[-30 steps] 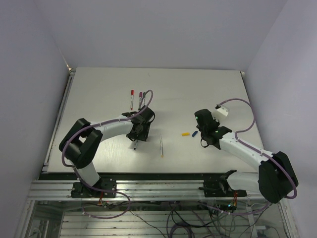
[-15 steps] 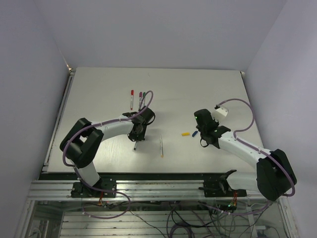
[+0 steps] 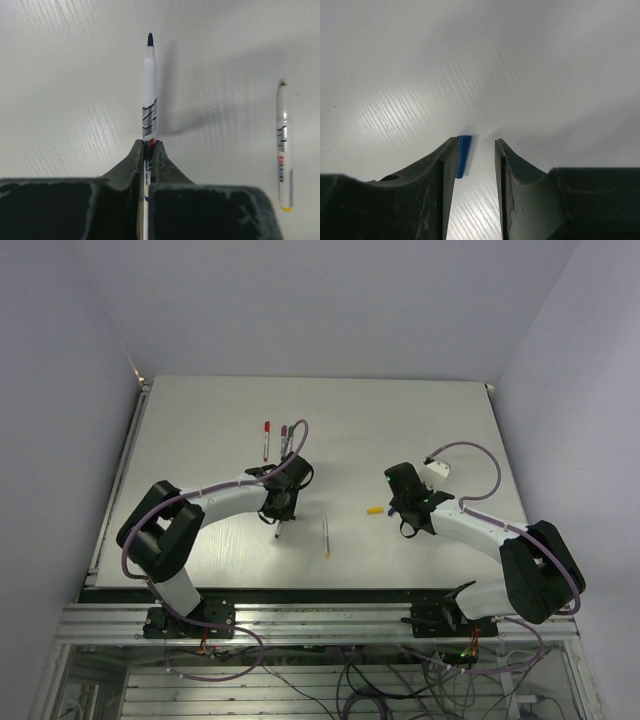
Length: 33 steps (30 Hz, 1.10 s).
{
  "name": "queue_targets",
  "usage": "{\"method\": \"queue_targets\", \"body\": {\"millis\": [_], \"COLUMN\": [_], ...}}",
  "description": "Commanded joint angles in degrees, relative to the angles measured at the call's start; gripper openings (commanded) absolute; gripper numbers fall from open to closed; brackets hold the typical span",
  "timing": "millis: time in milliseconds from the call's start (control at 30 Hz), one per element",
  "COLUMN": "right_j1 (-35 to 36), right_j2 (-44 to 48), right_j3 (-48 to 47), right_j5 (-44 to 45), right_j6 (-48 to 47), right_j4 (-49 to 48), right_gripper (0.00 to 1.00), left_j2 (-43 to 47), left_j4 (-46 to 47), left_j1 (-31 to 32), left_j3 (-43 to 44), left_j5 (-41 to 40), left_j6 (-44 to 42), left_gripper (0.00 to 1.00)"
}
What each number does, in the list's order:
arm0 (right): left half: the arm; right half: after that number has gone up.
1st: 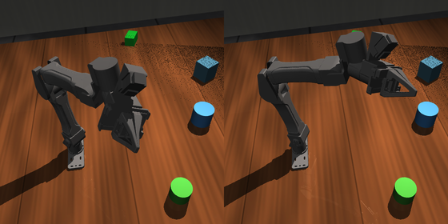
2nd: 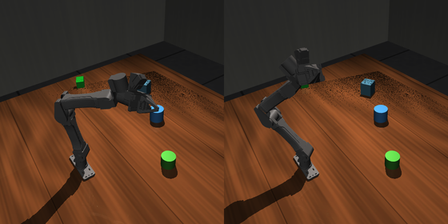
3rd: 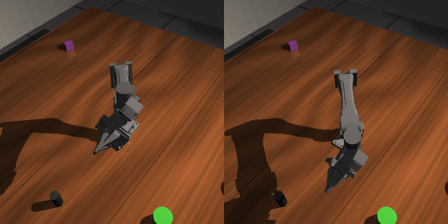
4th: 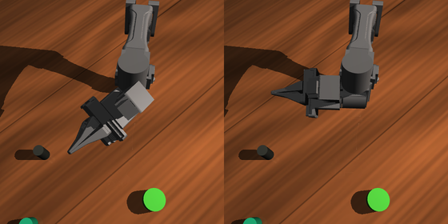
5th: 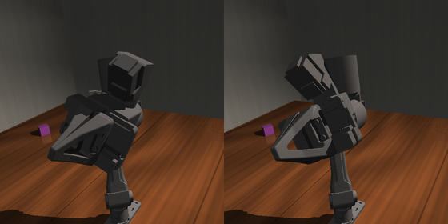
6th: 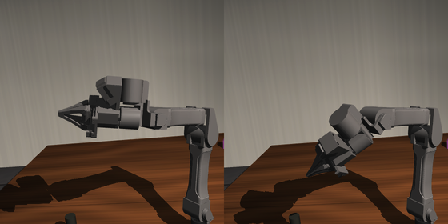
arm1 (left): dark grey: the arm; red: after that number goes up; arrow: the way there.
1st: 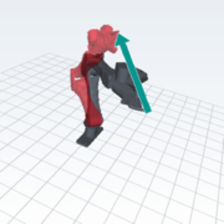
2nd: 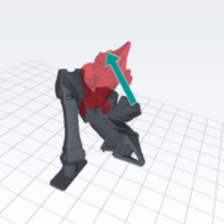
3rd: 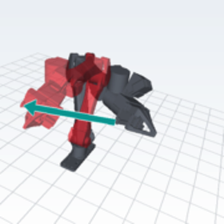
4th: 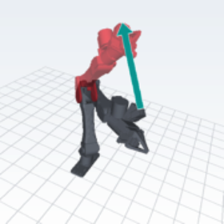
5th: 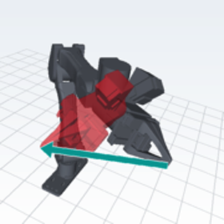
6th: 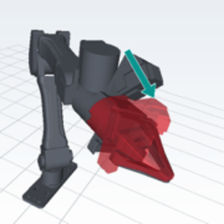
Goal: Insert the pens into the pen caps
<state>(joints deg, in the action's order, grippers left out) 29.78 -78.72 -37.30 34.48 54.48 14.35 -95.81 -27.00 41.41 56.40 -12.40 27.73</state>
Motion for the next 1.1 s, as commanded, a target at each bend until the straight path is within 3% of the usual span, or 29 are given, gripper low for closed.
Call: {"method": "queue_targets", "body": {"millis": [0,833,1067], "right_j1": [-0.18,-0.1,0.41], "right_j2": [-0.36,-8.6,-9.96], "right_j3": [-0.7,-2.59,-2.45], "right_j5": [-1.5,-4.96,-5.26], "right_j6": [0.74,1.39,2.17], "right_j4": [-2.55,-2.52,-1.05], "right_gripper": [0.37,0.37,0.28], "left_j2": [2.75,9.46,9.37], "left_j4": [4.55,13.83,14.24], "left_j1": [0.43,0.38,0.45], "left_j3": [0.9,-2.02,-1.67], "left_j5": [-0.73,0.18,0.86], "left_j6": [-0.52,-2.78,-2.89], "left_gripper": [0.07,0.07,0.07]}}
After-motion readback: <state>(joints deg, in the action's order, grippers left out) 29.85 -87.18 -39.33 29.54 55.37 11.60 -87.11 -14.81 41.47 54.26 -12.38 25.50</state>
